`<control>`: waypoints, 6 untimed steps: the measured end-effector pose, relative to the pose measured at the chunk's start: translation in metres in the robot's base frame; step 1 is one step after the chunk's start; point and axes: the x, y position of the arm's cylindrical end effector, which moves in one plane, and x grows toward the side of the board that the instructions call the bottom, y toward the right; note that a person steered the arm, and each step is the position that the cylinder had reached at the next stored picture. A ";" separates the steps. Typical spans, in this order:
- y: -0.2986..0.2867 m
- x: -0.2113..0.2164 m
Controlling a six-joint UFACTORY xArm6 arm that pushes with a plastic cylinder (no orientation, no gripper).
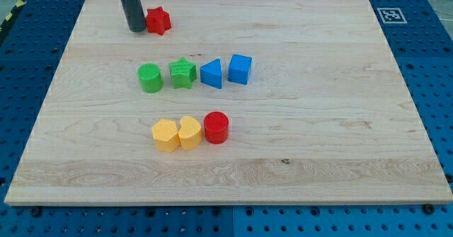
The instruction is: Push the red star to the top of the green star
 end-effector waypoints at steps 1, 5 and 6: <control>0.000 0.005; -0.012 -0.032; 0.017 -0.040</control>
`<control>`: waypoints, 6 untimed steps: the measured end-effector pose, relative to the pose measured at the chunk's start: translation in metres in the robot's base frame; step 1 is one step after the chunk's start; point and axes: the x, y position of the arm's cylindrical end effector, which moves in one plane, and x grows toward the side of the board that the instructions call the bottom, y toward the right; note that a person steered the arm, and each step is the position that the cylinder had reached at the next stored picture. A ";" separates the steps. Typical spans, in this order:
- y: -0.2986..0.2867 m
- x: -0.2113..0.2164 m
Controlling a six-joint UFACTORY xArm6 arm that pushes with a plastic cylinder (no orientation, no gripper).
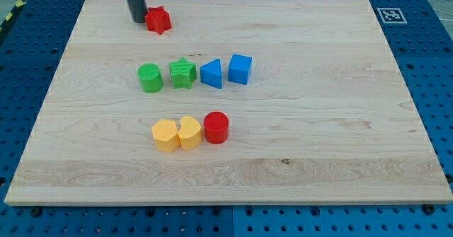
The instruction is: Push the red star to the top of the green star
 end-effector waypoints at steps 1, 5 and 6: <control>0.017 0.000; 0.047 0.002; 0.059 0.002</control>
